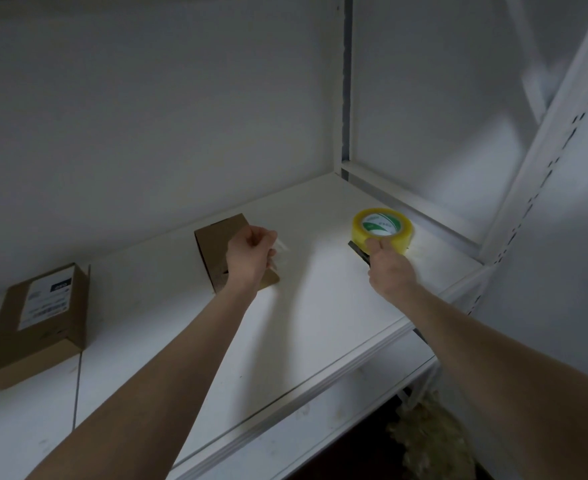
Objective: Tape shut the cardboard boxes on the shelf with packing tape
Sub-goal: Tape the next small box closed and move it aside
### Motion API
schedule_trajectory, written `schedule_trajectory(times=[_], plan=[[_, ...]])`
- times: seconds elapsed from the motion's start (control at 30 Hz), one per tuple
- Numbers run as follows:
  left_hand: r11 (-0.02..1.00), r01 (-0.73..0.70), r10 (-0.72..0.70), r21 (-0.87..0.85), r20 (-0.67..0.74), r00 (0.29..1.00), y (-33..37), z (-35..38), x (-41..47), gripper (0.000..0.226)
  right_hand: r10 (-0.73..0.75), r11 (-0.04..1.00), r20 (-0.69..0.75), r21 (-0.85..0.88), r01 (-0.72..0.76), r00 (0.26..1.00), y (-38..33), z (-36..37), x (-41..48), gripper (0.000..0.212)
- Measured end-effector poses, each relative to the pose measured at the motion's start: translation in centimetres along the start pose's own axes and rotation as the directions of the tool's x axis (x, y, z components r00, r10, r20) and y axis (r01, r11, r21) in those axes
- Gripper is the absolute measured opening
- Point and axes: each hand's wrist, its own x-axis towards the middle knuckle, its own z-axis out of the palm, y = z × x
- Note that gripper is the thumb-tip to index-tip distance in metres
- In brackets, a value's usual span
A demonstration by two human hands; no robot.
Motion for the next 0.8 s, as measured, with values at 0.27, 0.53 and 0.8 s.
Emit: schedule_trajectory(times=[0.27, 0.53, 0.8], plan=[[1.0, 0.003, -0.003, 0.02, -0.022, 1.0, 0.1, -0.3, 0.0, 0.013, 0.102, 0.988, -0.037, 0.119, -0.097, 0.994, -0.1, 0.0, -0.1, 0.053], [1.0, 0.005, -0.005, 0.02, -0.014, 1.0, 0.1, -0.5, -0.1, 0.015, 0.109, 0.992, -0.009, 0.068, -0.108, 0.994, 0.4, -0.5, -0.4, 0.052], [1.0, 0.01, -0.01, 0.012, -0.017, 1.0, 0.3, -0.7, 0.0, 0.013, 0.114, 0.982, 0.017, 0.15, -0.116, 0.993, 0.5, -1.0, -0.6, 0.056]])
